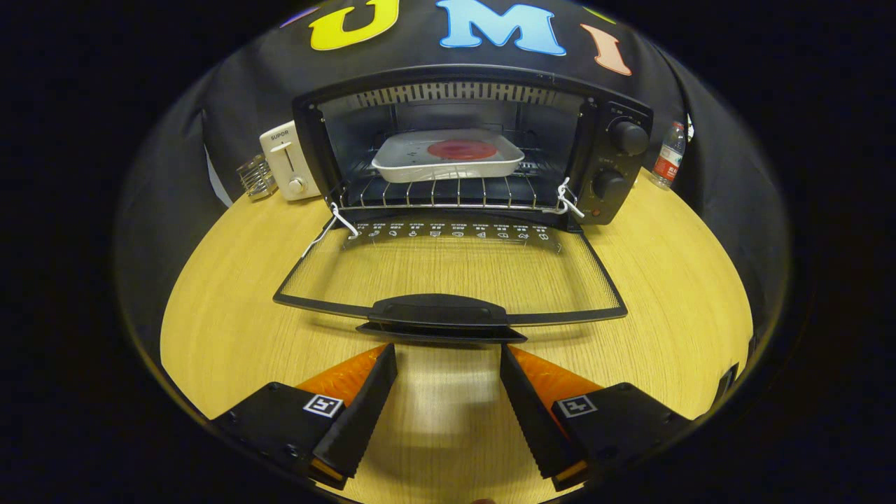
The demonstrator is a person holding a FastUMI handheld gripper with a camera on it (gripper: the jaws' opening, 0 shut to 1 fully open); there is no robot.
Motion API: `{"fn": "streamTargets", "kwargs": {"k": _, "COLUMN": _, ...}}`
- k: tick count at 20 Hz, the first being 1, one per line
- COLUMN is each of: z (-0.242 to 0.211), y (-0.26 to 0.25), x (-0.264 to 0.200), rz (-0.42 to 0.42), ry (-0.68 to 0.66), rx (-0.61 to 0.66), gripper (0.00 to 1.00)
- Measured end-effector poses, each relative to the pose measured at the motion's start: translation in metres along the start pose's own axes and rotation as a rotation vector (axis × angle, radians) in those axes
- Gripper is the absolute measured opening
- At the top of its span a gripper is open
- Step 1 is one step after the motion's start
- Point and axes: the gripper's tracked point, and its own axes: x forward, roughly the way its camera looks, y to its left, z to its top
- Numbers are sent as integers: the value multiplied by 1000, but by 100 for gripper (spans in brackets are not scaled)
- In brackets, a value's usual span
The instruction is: Open the toaster oven, put the food inside, and close the toaster oven door.
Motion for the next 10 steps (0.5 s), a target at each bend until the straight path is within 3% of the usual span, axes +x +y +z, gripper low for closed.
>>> {"fn": "streamTargets", "kwargs": {"k": 10, "z": 35, "y": -2, "x": -20, "rz": -16, "ry": -144, "rx": 13, "gripper": 95}}
